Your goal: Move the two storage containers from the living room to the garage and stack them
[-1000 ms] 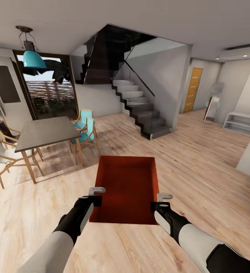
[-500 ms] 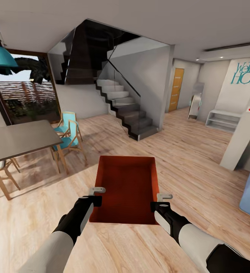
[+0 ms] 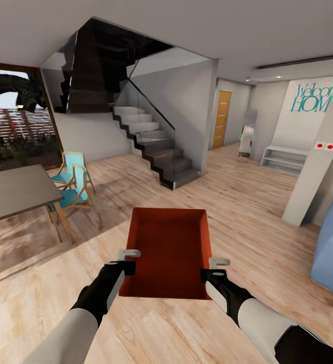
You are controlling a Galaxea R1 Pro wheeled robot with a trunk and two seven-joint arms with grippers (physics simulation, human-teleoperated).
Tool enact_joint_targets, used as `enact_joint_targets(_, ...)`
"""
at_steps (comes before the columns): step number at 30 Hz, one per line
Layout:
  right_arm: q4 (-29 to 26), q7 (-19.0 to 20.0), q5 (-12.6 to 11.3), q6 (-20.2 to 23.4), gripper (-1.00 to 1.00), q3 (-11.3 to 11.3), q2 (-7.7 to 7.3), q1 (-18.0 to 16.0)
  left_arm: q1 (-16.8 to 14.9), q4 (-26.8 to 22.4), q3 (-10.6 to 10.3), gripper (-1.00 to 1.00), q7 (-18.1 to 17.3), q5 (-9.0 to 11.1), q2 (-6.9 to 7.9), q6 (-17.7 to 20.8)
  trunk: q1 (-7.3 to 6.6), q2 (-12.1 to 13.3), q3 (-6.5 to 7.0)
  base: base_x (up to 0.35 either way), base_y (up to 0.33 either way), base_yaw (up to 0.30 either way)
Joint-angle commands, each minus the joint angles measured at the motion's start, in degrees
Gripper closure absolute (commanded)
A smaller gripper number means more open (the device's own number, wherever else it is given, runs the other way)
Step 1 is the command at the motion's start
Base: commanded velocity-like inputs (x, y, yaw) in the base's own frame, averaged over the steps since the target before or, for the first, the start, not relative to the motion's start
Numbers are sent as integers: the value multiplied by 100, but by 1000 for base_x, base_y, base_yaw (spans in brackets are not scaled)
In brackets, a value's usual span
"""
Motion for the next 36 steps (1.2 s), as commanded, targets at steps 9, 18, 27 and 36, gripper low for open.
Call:
enact_joint_targets(9,-21,-46,205,48,100,-100,-3,-4,-6,-10,103,100,118,-190,-4,56,7,-13,-12,322,0,-43)
enact_joint_targets(18,-21,-47,205,48,100,-100,-3,-4,-5,-11,101,100,118,-190,-4,56,7,-13,-12,322,0,-229)
enact_joint_targets(27,-21,-47,205,48,100,-100,-3,-4,-7,-10,101,100,118,-190,-4,56,7,-13,-12,322,0,-241)
enact_joint_targets(36,-24,-47,205,48,100,-100,-3,-4,-7,-10,101,100,118,-190,-4,56,7,-13,-12,322,0,-236)
